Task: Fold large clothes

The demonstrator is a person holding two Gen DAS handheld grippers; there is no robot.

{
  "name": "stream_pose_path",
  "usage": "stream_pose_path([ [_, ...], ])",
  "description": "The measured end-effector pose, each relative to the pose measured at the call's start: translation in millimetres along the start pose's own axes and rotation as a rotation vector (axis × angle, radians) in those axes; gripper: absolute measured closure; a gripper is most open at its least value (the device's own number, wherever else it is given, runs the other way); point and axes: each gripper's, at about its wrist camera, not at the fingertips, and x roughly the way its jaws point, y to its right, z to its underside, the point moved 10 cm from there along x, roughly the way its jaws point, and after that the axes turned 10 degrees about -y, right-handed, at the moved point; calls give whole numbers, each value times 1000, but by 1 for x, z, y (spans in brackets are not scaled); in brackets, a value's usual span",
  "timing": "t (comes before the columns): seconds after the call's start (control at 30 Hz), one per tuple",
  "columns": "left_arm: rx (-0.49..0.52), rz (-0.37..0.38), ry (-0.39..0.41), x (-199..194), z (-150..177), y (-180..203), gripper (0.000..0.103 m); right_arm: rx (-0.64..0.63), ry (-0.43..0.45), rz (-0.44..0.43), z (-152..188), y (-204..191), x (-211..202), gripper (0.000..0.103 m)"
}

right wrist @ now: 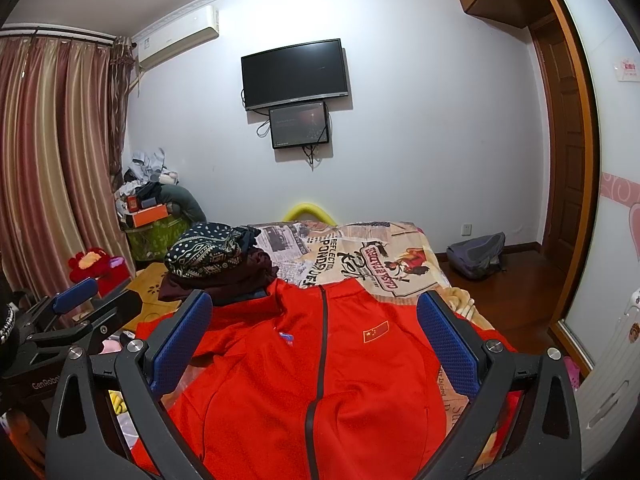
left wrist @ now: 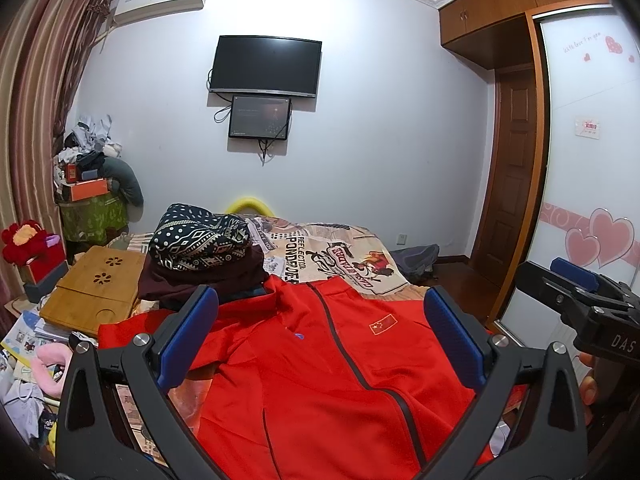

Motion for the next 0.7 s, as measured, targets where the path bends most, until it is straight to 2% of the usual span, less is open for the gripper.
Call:
stream_pose_path([
  [0.7,-10,-7,1,3,4,-7,0,2,-4,0,3,-1,3,1],
])
